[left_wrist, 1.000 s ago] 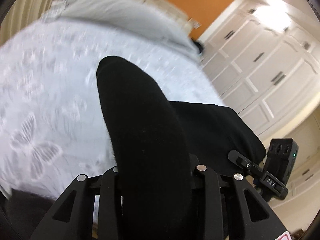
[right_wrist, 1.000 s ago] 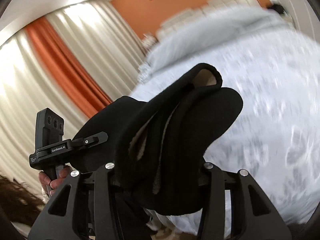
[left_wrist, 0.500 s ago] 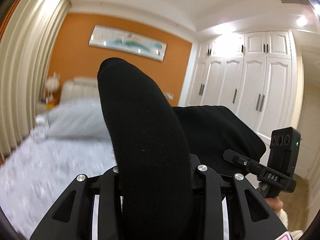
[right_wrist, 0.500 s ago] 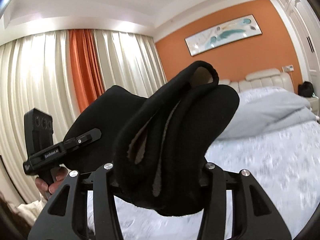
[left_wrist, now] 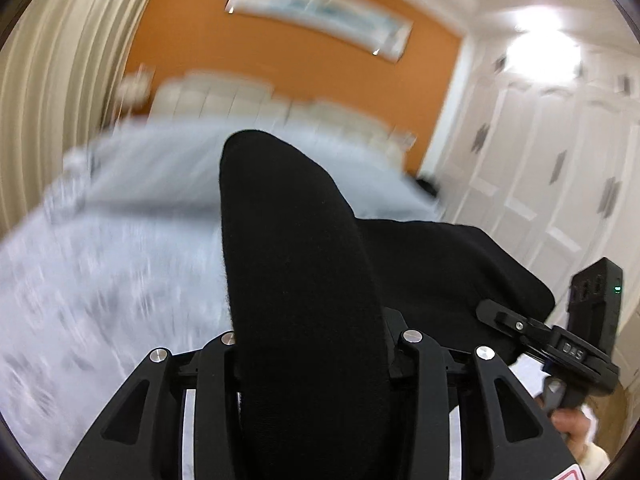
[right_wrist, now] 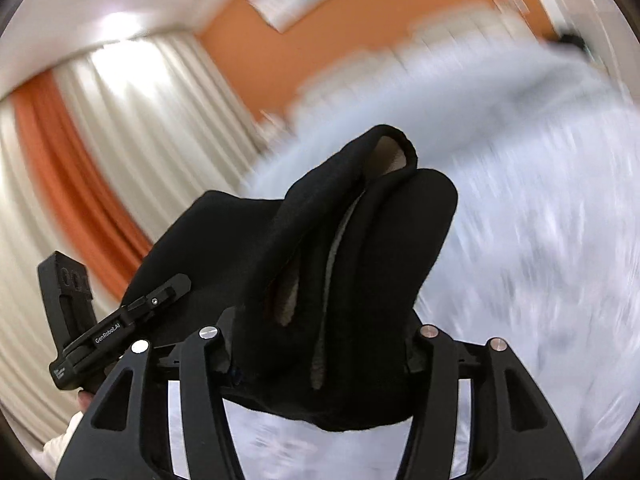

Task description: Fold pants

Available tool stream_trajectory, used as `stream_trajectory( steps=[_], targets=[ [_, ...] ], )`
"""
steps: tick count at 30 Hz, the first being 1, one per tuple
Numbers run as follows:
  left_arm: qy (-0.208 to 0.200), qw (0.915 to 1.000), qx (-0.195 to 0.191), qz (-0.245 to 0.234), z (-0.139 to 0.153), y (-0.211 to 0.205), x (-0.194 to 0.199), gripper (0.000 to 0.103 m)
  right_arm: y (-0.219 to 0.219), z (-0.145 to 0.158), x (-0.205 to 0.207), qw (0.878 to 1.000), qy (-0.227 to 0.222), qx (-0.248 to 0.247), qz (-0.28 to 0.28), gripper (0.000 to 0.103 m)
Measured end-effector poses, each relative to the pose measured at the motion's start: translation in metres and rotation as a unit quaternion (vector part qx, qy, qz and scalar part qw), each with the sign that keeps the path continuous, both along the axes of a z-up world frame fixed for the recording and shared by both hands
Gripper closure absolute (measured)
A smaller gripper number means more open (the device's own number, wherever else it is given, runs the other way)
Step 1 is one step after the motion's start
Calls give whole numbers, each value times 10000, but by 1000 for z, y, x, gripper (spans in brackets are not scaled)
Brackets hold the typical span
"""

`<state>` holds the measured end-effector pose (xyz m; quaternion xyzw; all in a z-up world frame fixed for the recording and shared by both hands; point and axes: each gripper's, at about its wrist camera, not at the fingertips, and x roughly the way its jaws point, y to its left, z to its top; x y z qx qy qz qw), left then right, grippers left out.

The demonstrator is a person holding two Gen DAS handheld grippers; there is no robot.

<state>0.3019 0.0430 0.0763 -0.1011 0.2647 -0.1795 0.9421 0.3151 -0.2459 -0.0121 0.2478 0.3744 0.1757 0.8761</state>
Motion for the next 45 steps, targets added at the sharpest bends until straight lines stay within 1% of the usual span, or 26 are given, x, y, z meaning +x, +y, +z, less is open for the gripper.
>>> stream_trajectory(
  steps=[2,3,4,5,6,7,10,12,13,15,16,17,18,19,20,21,22,23,26,28,30,32,38,40,43,45],
  targets=[
    [649,9973,323,118,-82,-8,33,67,0,-65,8,9969,784,-109,-33,52],
    [943,9946,416,155,-113,-10,42,67,0,-99,8,9919,1241,-253,-20,40],
    [1269,9903,525,201,-148,-11,48,66,-4,-105,-1,9942,1076,-56,50,39],
    [1389,9876,646,338,-168,-11,46,57,-10,-97,-12,9965,832,-106,0,33],
    [1149,9902,581,539,-182,-2,35,53,-14,-88,-18,9958,819,-389,-160,25],
    [991,9930,322,553,-182,10,23,45,-18,-75,-26,9951,692,-636,-303,25],
    [1083,9915,90,716,-153,38,4,45,-21,-13,-57,9948,-241,-855,-491,29],
    [572,9934,164,984,-114,47,-15,45,-3,15,-56,9952,-497,-810,-239,45],
    [303,9948,154,958,-94,46,-23,44,9,20,-50,9956,-507,-781,-80,47],
    [145,9962,40,860,-67,33,-27,32,31,7,-26,9942,-268,-1041,104,62],
    [175,9959,-5,883,-65,28,-23,23,39,-9,-20,9917,-27,-1281,98,65],
    [231,9955,-5,921,-68,23,-18,16,37,-43,-8,9860,476,-1594,-52,69],
    [555,9926,196,1062,-88,13,-4,16,30,-68,-1,9811,807,-1748,-178,81],
    [937,9889,405,1077,-109,6,13,16,24,-75,0,9804,791,-1785,-277,83],
    [1466,9793,780,1157,-142,-2,28,20,11,-69,-7,9836,670,-1605,-485,83],
    [1804,9673,1169,1344,-169,-4,36,23,5,-63,-14,9830,795,-1538,-614,74],
    [1806,9681,1165,1290,-178,-3,37,23,0,-54,-20,9839,884,-1415,-645,72],
    [1522,9728,1011,1424,-175,2,23,24,-1,-36,-34,9839,844,-1452,-615,72],
    [1546,9737,910,1402,-147,1,1,27,-1,1,-78,9825,578,-1660,-614,72],
    [1299,9771,978,1376,-119,-1,-31,27,2,21,-115,9801,479,-1817,-636,69],
    [988,9782,1277,1309,-97,-4,-67,26,10,32,-151,9733,371,-2118,-807,47],
    [781,9785,1481,1205,-80,-10,-107,21,15,31,-183,9687,218,-2279,-961,28],
    [914,9780,1626,934,-81,0,-181,15,30,22,-237,9726,62,-2041,-1111,24],
    [734,9806,1565,918,-91,4,-198,15,36,16,-243,9717,96,-2092,-1089,22],
    [677,9786,1659,1010,-107,4,-203,15,50,13,-240,9651,27,-2428,-976,20],
    [665,9795,1687,882,-109,2,-204,15,57,14,-241,9588,-127,-2651,-1011,14]
  ],
)
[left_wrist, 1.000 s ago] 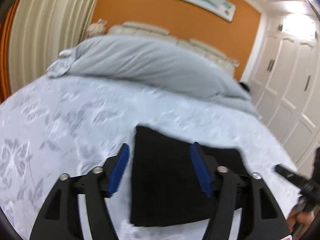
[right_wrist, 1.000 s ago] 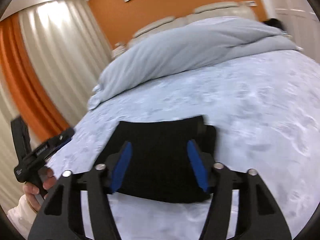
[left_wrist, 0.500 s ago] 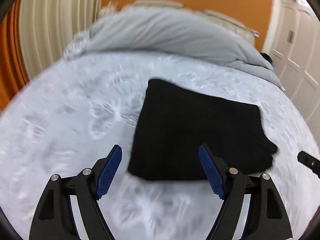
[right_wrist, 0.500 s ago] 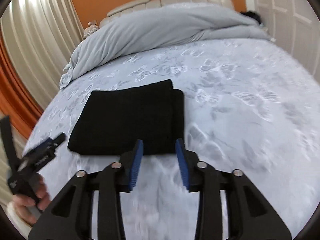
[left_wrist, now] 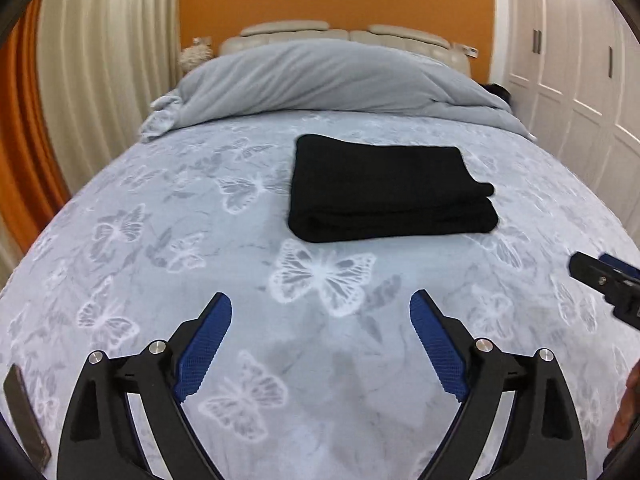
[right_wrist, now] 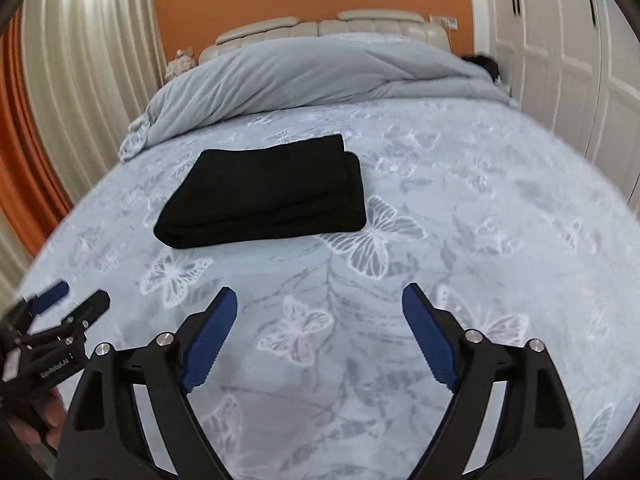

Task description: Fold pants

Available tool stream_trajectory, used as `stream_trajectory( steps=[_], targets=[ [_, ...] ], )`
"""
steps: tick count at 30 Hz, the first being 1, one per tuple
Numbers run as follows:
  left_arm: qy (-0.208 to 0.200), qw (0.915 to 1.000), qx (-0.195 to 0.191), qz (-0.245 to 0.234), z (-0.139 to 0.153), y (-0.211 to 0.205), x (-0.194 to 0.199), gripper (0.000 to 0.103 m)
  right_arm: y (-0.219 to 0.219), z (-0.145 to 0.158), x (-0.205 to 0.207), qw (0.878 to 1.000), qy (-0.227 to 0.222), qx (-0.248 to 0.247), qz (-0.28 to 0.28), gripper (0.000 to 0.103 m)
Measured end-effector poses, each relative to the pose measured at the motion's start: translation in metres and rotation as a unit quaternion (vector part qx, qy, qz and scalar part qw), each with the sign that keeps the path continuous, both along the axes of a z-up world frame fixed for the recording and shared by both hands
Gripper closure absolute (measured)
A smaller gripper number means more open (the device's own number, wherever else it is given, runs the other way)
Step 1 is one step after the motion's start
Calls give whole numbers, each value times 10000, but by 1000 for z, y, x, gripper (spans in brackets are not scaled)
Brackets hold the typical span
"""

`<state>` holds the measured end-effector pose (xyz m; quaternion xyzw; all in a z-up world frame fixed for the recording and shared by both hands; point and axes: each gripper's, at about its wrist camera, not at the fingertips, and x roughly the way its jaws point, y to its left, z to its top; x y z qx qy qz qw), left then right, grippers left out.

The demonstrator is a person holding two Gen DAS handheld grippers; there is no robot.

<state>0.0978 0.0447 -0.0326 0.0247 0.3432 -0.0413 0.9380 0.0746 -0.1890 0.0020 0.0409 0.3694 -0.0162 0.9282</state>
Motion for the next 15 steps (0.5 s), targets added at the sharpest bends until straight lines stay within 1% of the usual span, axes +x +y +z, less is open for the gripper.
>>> stream_trajectory(
  steps=[2,4,10,15],
  targets=[
    [-87,9999,120,31,-2,0,0,15,3,2,-2,9999,-72,-90,30,12],
    [-11,9997,225,62,-7,0,4,15,3,0,-2,9999,-61,-137,51,12],
    [93,9998,94,132,-12,4,11,15,1,-7,0,9999,114,-43,67,12],
    [128,9997,112,148,-14,3,11,15,3,-8,-3,9998,155,-76,93,10]
  ],
)
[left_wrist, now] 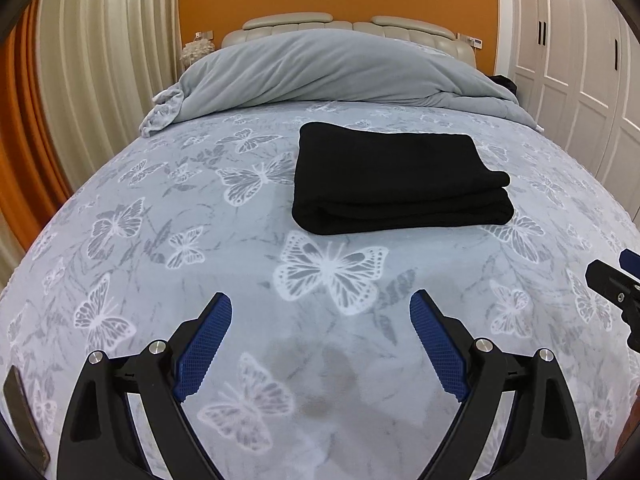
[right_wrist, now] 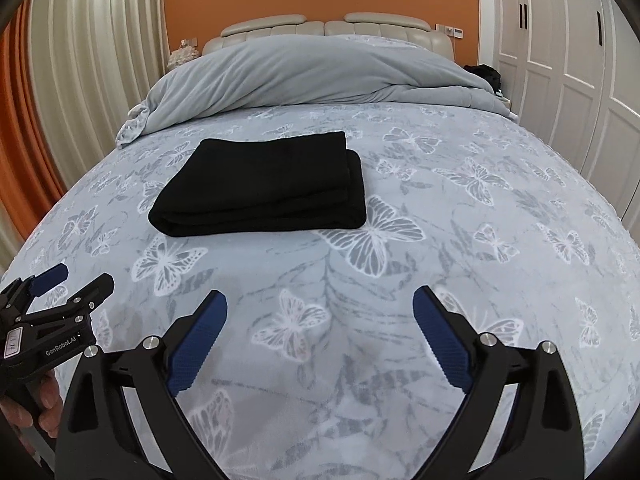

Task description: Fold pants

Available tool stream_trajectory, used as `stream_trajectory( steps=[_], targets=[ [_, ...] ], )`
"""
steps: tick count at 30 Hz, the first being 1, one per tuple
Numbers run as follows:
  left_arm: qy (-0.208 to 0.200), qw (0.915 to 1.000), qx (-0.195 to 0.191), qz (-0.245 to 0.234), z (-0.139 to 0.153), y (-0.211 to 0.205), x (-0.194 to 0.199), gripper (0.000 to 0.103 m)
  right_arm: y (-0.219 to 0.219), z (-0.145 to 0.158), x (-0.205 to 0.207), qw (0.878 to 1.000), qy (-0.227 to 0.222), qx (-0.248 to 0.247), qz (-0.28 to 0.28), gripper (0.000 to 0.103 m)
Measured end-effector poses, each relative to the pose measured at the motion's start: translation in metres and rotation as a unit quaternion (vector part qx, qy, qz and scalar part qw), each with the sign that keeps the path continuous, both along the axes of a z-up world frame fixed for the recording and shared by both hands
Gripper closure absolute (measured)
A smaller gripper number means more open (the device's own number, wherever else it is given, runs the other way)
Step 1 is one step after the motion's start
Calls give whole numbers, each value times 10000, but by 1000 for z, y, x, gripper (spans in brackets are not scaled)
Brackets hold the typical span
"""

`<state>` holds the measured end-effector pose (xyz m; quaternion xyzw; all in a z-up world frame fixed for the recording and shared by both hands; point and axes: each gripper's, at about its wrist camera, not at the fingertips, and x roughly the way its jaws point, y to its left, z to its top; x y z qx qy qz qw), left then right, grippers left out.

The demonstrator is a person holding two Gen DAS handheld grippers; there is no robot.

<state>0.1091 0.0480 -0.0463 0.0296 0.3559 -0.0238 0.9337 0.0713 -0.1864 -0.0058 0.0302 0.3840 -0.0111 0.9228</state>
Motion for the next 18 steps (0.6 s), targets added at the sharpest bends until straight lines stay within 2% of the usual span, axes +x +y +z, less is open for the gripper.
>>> stream_trajectory(
  steps=[18],
  targets=[
    [-88,9999,72,-29,1,0,-3,15,-1,-3,-1,10000,45,6,-14,8]
  ],
)
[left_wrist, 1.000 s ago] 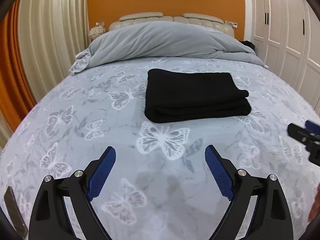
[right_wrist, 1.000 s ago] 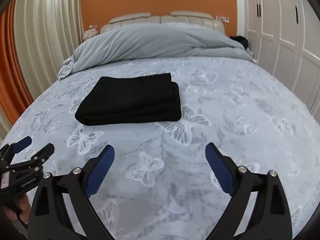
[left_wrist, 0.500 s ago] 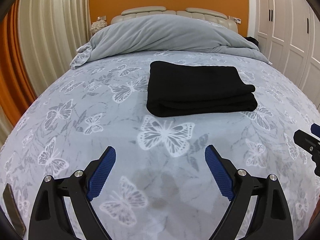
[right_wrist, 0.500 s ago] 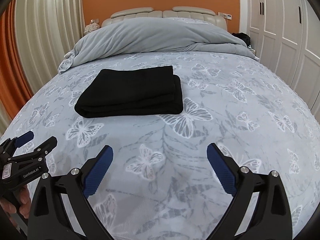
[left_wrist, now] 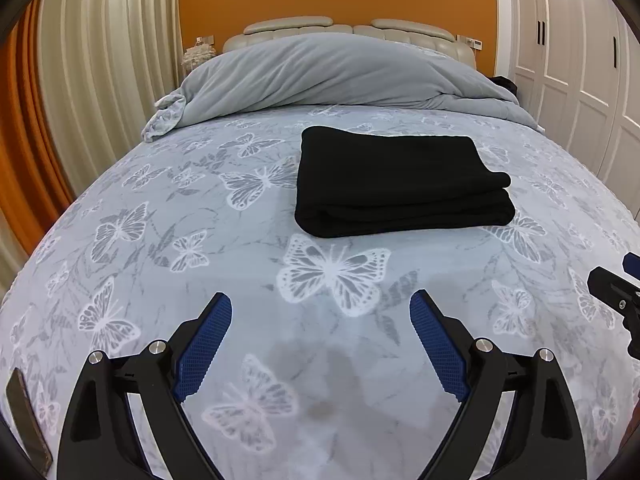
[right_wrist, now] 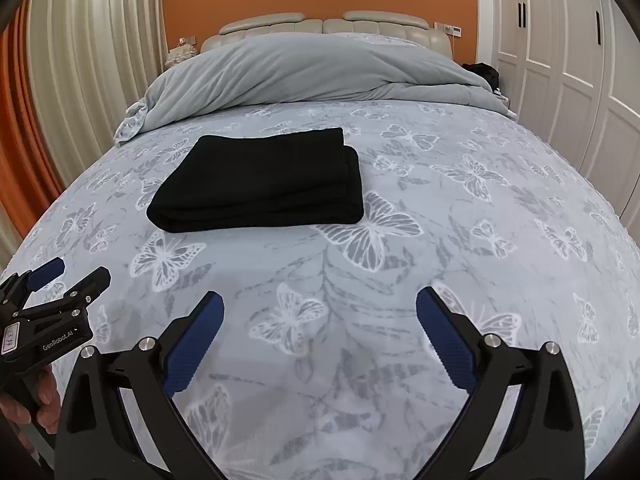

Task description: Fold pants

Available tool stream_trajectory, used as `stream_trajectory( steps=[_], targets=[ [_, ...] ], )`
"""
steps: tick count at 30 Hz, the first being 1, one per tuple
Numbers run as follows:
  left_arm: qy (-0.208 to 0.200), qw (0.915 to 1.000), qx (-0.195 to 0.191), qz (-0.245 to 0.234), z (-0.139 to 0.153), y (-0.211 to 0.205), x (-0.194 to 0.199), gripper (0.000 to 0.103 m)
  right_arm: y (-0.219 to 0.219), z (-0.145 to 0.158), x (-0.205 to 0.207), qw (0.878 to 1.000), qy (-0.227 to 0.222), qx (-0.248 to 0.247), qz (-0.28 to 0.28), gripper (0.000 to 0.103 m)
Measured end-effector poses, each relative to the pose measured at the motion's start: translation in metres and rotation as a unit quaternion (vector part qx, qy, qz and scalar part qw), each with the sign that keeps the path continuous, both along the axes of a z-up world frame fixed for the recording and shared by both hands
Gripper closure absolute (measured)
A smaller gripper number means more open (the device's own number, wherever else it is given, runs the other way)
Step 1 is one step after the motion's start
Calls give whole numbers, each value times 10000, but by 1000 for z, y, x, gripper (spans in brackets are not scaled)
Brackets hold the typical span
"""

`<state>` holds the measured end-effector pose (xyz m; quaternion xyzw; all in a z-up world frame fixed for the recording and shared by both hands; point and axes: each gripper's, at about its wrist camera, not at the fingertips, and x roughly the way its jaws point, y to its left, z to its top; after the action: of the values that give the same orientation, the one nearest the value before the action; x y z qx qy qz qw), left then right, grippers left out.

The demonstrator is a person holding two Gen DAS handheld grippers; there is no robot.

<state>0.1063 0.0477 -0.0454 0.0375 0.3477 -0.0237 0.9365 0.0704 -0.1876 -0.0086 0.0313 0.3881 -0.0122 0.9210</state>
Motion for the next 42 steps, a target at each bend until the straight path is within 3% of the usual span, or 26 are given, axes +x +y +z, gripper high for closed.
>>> stream_trajectory(
  steps=[42],
  targets=[
    [115,9997,215,-29,-5,-2,3,15,0,-1,-4,10000,37,-59,16,7]
  ],
)
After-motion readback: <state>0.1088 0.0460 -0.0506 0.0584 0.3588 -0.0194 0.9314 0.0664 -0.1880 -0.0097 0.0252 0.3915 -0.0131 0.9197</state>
